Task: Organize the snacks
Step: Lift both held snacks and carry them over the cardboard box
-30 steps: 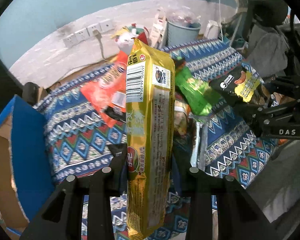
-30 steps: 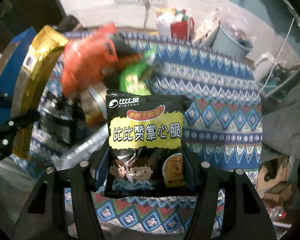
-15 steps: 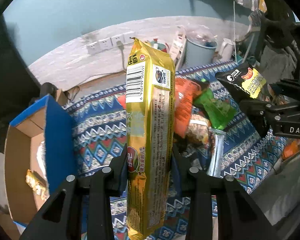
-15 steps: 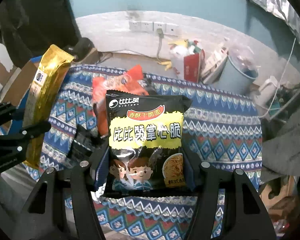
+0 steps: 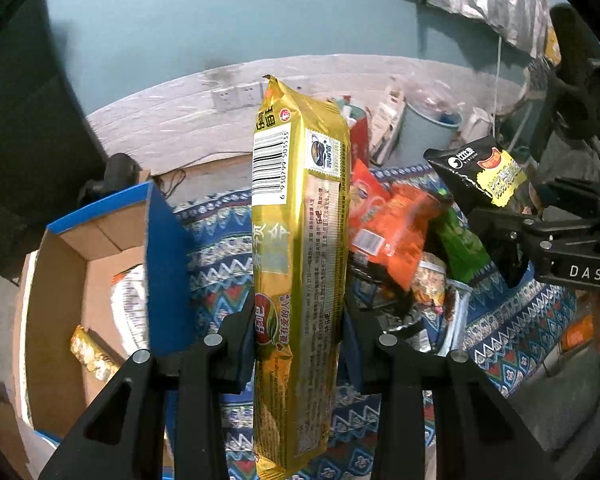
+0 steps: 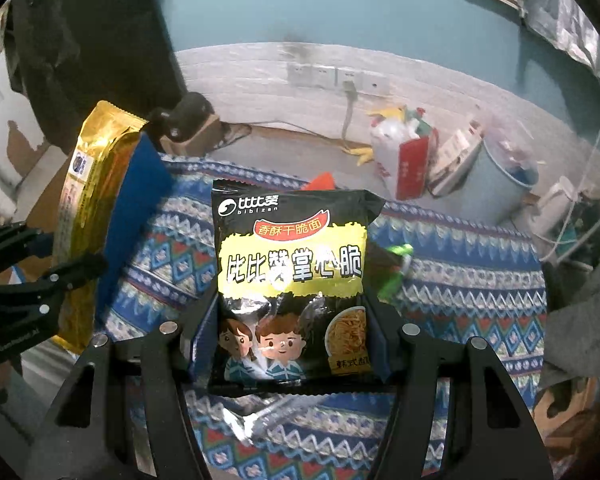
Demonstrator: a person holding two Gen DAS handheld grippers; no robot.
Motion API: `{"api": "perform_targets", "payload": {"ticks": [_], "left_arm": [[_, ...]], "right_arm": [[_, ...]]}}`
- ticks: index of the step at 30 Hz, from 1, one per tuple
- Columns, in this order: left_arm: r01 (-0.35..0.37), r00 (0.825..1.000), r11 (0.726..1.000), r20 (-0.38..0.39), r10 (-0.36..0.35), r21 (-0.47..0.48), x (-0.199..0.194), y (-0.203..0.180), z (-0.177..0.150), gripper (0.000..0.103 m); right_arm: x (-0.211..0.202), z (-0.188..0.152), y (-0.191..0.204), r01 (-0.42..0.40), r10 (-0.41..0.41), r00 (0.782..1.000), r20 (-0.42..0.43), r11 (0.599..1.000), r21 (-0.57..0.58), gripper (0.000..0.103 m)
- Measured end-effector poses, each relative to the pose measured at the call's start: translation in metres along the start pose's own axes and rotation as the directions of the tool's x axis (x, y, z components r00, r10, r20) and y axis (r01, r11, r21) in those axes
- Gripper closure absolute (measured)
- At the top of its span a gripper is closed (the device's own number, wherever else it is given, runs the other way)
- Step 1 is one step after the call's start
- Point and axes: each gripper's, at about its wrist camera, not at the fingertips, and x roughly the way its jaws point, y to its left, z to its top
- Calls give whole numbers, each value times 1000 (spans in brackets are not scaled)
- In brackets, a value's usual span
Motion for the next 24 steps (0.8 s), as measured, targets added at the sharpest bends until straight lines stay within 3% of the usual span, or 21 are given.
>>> {"api": "perform_targets", "payload": {"ticks": [24], "left_arm": [[-70, 995, 976, 50, 82, -208, -28, 108, -18, 66]], "right_arm": [[24, 64, 114, -99, 103, 994, 28, 987, -128, 41]]}}
